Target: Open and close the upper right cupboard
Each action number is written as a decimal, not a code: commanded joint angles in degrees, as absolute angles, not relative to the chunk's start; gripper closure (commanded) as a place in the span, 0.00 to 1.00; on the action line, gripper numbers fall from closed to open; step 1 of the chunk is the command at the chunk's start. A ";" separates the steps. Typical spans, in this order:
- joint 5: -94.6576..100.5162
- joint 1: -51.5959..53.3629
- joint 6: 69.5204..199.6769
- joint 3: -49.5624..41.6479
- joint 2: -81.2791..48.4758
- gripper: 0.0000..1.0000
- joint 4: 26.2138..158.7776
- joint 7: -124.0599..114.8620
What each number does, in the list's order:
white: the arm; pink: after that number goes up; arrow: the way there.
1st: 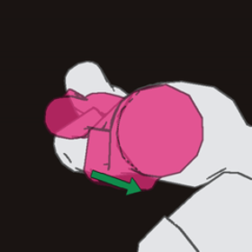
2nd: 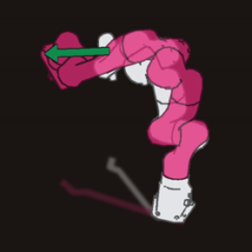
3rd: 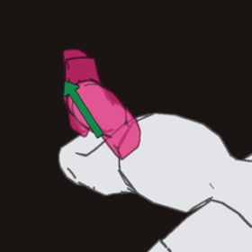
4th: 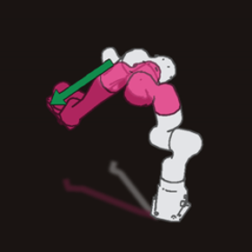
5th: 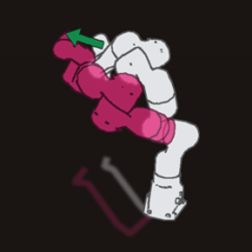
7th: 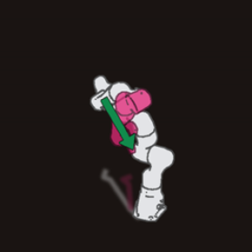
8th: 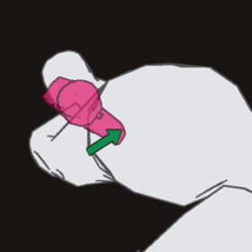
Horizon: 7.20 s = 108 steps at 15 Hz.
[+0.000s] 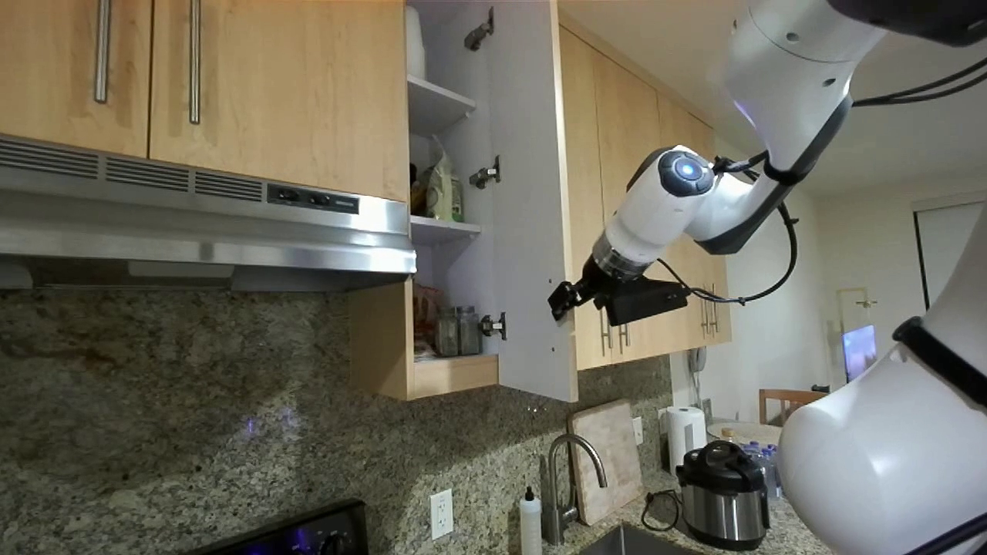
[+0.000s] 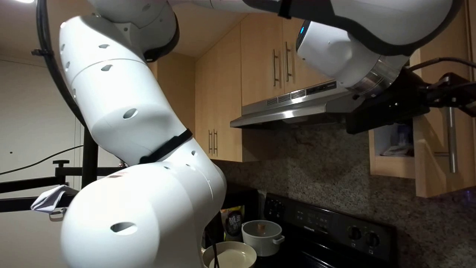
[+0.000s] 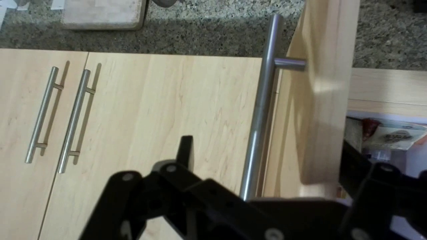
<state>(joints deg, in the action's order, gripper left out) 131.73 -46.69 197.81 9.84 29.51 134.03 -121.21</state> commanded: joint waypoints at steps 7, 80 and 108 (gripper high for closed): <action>140.19 -35.26 197.87 -2.97 27.36 0.00 133.04 -124.69; 143.52 -36.28 198.02 5.69 61.50 0.00 160.03 -131.49; 123.12 -43.08 193.13 -6.73 58.73 0.00 149.91 -112.36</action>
